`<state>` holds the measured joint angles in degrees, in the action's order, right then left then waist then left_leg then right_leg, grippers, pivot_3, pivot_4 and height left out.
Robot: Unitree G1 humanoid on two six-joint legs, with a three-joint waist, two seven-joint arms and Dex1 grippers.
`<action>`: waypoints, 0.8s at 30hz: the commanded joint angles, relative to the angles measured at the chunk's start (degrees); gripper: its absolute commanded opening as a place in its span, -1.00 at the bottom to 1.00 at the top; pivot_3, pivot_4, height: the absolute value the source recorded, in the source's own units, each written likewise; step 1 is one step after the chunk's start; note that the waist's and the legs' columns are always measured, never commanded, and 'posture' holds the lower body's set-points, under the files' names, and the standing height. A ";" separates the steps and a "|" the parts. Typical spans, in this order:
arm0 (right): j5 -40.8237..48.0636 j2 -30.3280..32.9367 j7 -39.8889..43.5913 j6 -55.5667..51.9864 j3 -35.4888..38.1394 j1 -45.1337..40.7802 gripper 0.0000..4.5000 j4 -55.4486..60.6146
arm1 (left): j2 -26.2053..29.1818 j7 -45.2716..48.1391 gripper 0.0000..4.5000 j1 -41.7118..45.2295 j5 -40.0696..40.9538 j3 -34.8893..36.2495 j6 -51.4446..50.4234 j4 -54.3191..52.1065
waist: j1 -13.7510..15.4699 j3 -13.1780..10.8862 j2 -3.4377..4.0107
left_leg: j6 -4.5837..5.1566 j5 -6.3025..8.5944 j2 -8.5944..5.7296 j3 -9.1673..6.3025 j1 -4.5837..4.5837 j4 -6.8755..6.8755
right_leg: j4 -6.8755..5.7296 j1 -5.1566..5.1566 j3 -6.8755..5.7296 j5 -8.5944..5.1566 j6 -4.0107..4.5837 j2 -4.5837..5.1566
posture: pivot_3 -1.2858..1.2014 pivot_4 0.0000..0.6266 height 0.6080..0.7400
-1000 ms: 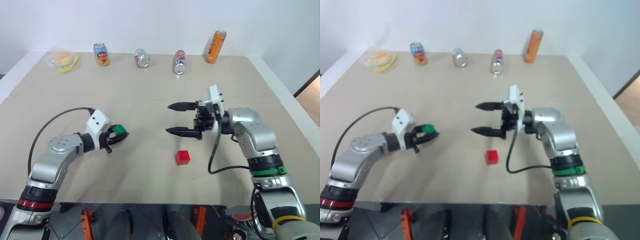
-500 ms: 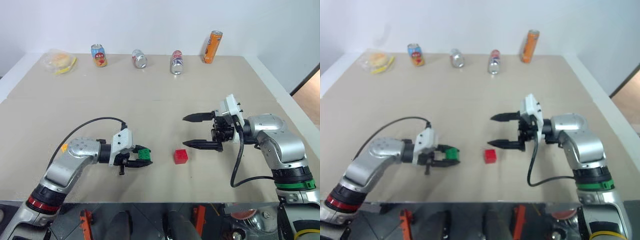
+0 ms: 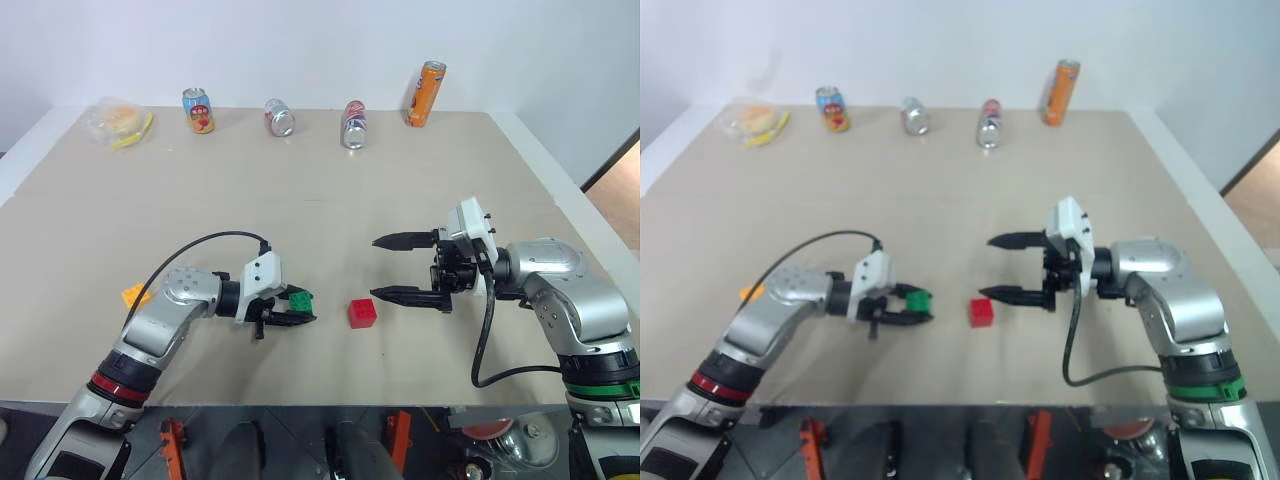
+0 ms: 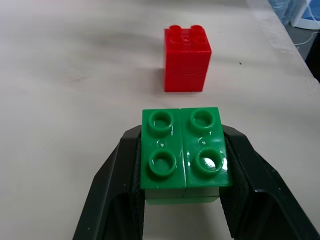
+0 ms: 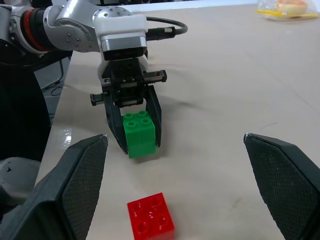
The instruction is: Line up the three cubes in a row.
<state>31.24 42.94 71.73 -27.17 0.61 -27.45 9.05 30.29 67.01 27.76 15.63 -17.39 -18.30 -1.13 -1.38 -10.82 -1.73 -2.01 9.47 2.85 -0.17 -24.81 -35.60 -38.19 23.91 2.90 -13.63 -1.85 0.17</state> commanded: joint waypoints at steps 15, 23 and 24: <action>2.33 2.25 -2.03 -0.31 2.47 1.37 1.00 3.59 | -1.35 4.64 0.36 3.40 -1.71 -1.07 1.39 4.83 | 0.01 0.00 0.01 | 0.00 0.00 0.00 -0.01 -0.01 -0.08 | -0.01 -0.02 0.01 0.03 -0.04 0.00 | 0.03 -0.52 1.00; 2.57 2.03 -1.48 0.04 2.07 0.53 1.00 2.76 | -1.35 3.85 0.99 2.78 -0.67 0.84 0.14 2.53 | 0.01 0.00 0.00 | 0.00 0.00 0.00 -0.01 -0.01 -0.10 | -0.01 -0.02 0.01 0.04 -0.05 0.00 | 0.03 -0.52 1.00; 2.77 1.89 -1.30 0.00 2.04 0.29 1.00 2.64 | -1.35 3.14 0.99 2.61 -0.17 1.65 -0.48 1.66 | 0.01 0.00 0.00 | 0.00 0.00 0.00 -0.01 -0.01 -0.10 | -0.01 -0.02 0.01 0.04 -0.05 0.00 | 0.03 -0.52 1.00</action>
<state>32.56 44.46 69.97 -27.63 0.70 -25.81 10.40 28.83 70.98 29.87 14.03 -17.91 -18.11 3.46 -1.36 -10.81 -1.73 -2.00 9.47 2.85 -0.18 -24.82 -35.71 -38.21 23.88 2.91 -13.59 -1.90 0.16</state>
